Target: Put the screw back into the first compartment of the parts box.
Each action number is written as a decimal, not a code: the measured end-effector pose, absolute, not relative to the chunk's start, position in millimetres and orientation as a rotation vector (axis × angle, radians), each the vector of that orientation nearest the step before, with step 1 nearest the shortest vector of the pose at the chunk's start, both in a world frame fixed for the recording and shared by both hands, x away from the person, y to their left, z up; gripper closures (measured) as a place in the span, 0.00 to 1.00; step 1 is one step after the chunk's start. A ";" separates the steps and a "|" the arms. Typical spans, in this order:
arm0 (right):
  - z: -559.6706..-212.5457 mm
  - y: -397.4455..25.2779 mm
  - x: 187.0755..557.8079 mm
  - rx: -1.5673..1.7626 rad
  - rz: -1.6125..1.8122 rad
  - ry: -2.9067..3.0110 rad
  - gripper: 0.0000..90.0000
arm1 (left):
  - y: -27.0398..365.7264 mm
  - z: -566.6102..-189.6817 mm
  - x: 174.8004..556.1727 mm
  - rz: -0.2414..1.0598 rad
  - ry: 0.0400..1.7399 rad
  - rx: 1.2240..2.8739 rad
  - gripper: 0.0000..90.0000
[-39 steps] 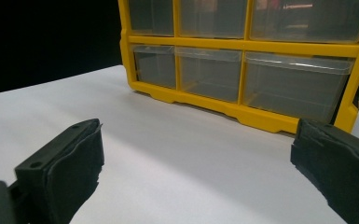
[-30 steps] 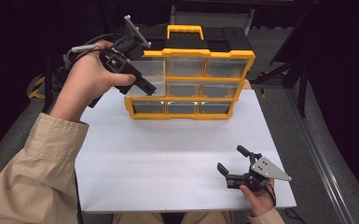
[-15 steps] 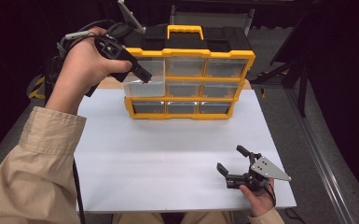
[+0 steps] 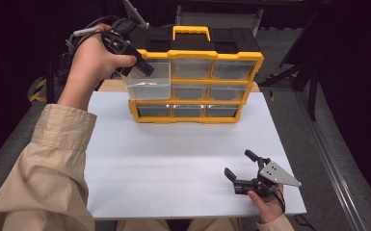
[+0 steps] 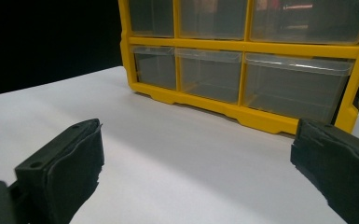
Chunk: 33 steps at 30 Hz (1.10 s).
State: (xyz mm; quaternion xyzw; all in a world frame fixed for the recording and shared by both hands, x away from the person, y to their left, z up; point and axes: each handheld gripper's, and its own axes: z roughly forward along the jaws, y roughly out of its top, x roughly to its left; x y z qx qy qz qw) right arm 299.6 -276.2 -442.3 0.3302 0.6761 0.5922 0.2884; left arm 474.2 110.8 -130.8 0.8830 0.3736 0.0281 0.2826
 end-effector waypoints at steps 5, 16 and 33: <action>-442.0 -276.3 299.5 0.881 1.584 1.805 0.03 | 113.8 -132.0 481.1 0.100 1.011 2.353 0.97; -441.8 -276.8 299.6 0.884 1.587 1.806 0.03 | 113.9 -141.5 494.6 0.140 1.015 2.359 0.97; -442.5 -277.3 300.3 0.892 1.590 1.804 0.03 | 115.5 -156.5 499.3 0.142 1.003 2.333 0.85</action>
